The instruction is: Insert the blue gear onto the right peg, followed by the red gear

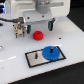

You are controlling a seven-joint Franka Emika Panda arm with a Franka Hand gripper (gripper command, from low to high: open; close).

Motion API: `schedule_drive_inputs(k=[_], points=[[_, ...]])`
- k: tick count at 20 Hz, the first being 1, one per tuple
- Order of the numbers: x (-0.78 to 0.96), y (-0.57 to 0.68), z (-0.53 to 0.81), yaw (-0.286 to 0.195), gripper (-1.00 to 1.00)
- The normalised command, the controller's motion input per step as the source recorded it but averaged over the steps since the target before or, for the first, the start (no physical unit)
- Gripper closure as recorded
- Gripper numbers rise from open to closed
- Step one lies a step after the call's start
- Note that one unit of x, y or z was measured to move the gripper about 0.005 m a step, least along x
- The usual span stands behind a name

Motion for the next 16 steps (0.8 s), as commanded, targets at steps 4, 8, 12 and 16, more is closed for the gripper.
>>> schedule_drive_inputs(k=[4, 8, 12, 16], points=[[-0.11, -0.03, -0.21, 0.000, -1.00], [-0.08, -0.02, -0.23, 0.000, -1.00], [0.17, 0.00, 0.00, 0.000, -1.00], [0.39, 0.00, -0.10, 0.000, -1.00]])
